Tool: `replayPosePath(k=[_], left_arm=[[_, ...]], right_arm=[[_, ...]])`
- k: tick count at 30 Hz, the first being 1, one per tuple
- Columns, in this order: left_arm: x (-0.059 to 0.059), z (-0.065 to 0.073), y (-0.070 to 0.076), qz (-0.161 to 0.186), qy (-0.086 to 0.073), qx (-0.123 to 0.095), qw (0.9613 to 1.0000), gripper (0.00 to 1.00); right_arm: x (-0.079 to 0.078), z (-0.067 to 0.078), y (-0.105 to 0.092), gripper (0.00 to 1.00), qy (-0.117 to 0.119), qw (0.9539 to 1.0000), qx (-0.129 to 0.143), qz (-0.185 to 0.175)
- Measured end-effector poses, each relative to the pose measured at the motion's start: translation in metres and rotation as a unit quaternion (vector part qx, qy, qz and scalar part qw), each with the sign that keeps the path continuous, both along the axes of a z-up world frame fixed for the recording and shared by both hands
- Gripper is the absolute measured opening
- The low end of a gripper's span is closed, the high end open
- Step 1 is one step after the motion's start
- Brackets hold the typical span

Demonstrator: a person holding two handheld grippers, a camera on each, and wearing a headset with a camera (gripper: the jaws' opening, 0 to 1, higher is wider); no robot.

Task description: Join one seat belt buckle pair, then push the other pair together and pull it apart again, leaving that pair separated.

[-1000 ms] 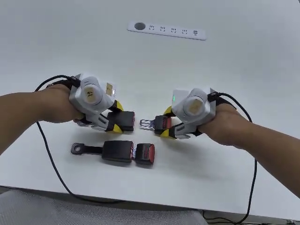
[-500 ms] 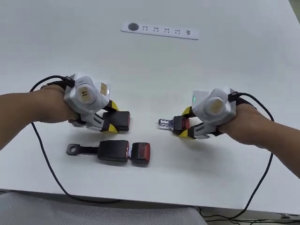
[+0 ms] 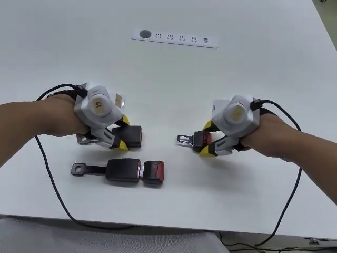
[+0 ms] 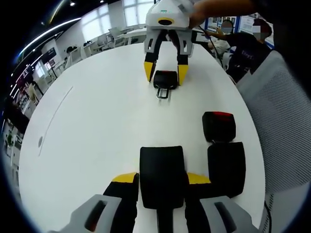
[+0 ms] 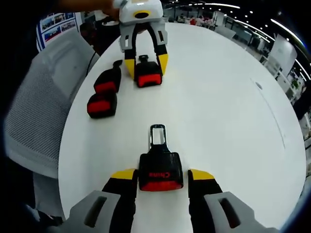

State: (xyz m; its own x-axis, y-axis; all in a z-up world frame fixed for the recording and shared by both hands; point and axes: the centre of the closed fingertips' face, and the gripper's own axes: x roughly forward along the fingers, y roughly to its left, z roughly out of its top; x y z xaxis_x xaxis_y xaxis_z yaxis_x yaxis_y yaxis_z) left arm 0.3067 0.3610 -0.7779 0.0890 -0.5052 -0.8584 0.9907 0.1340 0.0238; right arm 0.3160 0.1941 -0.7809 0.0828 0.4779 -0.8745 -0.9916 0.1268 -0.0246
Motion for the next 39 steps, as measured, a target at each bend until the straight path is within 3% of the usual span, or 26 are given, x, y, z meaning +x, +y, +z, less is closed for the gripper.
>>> replayPosePath(k=[2,4,6,8,11,12,15,16,18,21,26,27,30,35,39], left_arm=[[0.002,0.000,0.000,0.004,0.000,0.004,1.0000,0.39],[0.003,0.000,0.000,0.003,-0.005,0.007,1.0000,0.43],[0.001,0.001,0.001,0.003,-0.005,0.008,1.0000,0.45],[0.001,0.007,0.002,0.005,-0.012,0.005,0.9999,0.46],[0.006,0.015,0.004,0.044,-0.018,-0.023,0.9986,0.46],[0.007,0.026,0.002,0.064,-0.022,-0.042,0.9968,0.46],[0.011,0.032,0.012,0.082,-0.033,-0.054,0.9946,0.48],[0.013,0.041,0.015,0.092,-0.053,-0.061,0.9925,0.52],[0.004,0.049,0.020,0.108,-0.049,-0.077,0.9900,0.53],[-0.009,0.062,0.028,0.132,-0.053,-0.095,0.9852,0.60],[-0.029,0.058,0.055,0.181,-0.055,-0.109,0.9759,0.70],[-0.032,0.058,0.061,0.199,-0.056,-0.113,0.9719,0.72],[-0.043,0.059,0.075,0.225,-0.055,-0.118,0.9656,0.79],[-0.063,0.061,0.089,0.238,-0.052,-0.115,0.9629,0.89],[-0.070,0.059,0.106,0.262,-0.050,-0.116,0.9568,0.90]], right_arm=[[0.004,-0.005,-0.002,0.41,-0.006,1.0000,-0.005,0.001],[0.000,0.003,-0.002,0.44,-0.020,0.9997,-0.011,-0.001],[-0.001,0.000,-0.001,0.45,-0.024,0.9997,-0.002,-0.006],[-0.001,0.008,0.001,0.45,-0.029,0.9995,0.008,-0.012],[-0.003,0.024,0.003,0.46,-0.043,0.9981,0.027,-0.034],[-0.005,0.030,0.007,0.47,-0.040,0.9969,0.046,-0.049],[-0.008,0.038,0.008,0.53,-0.043,0.9945,0.065,-0.070],[-0.012,0.043,0.008,0.54,-0.043,0.9930,0.073,-0.083],[-0.018,0.049,0.008,0.58,-0.044,0.9900,0.087,-0.102],[-0.027,0.047,0.005,0.60,-0.052,0.9893,0.086,-0.105],[-0.045,0.052,0.000,0.68,-0.056,0.9852,0.096,-0.131],[-0.047,0.050,0.000,0.68,-0.055,0.9847,0.098,-0.134],[-0.058,0.050,-0.002,0.71,-0.054,0.9833,0.102,-0.141],[-0.067,0.054,-0.006,0.79,-0.056,0.9785,0.117,-0.161],[-0.072,0.053,-0.010,0.88,-0.049,0.9748,0.122,-0.180]])
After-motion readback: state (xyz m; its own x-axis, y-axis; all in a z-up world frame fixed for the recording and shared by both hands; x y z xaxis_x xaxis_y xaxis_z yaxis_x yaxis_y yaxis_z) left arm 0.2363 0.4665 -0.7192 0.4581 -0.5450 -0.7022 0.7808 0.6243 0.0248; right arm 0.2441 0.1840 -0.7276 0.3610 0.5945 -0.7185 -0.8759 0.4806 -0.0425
